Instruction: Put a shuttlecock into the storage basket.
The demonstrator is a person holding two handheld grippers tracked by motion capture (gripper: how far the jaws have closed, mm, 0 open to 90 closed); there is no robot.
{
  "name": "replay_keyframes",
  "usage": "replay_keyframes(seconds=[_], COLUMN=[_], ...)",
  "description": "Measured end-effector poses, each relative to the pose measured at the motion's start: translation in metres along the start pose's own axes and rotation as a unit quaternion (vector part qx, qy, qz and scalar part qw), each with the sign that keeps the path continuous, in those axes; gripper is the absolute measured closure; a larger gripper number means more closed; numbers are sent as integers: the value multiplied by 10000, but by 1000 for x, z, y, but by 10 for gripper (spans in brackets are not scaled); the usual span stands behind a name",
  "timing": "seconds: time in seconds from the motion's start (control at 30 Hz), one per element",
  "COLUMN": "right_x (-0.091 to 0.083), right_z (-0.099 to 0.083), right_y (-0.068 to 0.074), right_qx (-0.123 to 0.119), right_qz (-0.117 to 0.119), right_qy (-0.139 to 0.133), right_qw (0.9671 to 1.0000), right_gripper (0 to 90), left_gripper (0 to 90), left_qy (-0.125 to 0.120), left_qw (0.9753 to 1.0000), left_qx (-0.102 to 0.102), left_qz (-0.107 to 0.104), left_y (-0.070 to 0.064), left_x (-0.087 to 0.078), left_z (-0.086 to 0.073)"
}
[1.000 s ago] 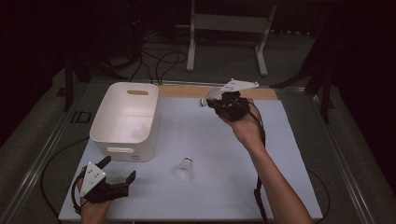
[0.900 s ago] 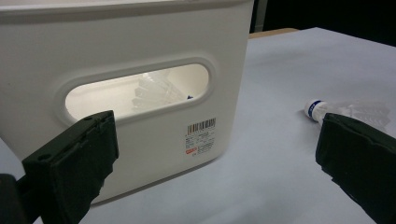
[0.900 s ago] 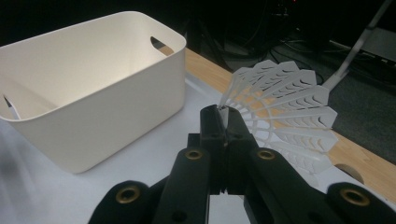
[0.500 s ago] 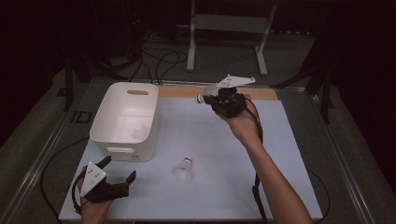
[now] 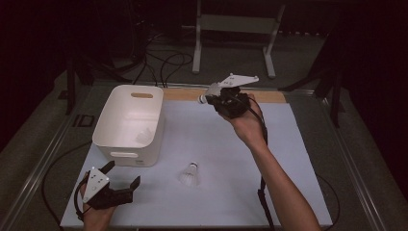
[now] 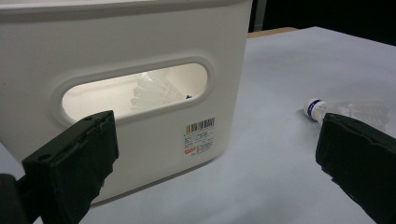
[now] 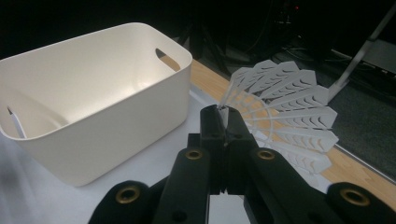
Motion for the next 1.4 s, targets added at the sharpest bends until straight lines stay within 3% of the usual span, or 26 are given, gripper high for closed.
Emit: replay_keyframes(seconds=[1.4], right_x=[19], right_z=[17], right_y=[16], right_qx=[-78], right_qz=[184], right_qy=[-106], right_qw=[9997], right_gripper=[893], left_gripper=[0], left_qy=[2], left_qw=[10000], left_qx=[15], left_qz=[8], left_y=[1], left_x=[-1], left_z=[0])
Point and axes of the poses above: each handheld gripper's, and its own axes: x roughly forward along the jaws, z roughly out of its top, y roughly to its left, the point moved 6 cm from there along x, roughly forward along the jaws, and after that the axes turned 14 degrees about -x, right-handed, at the moved point
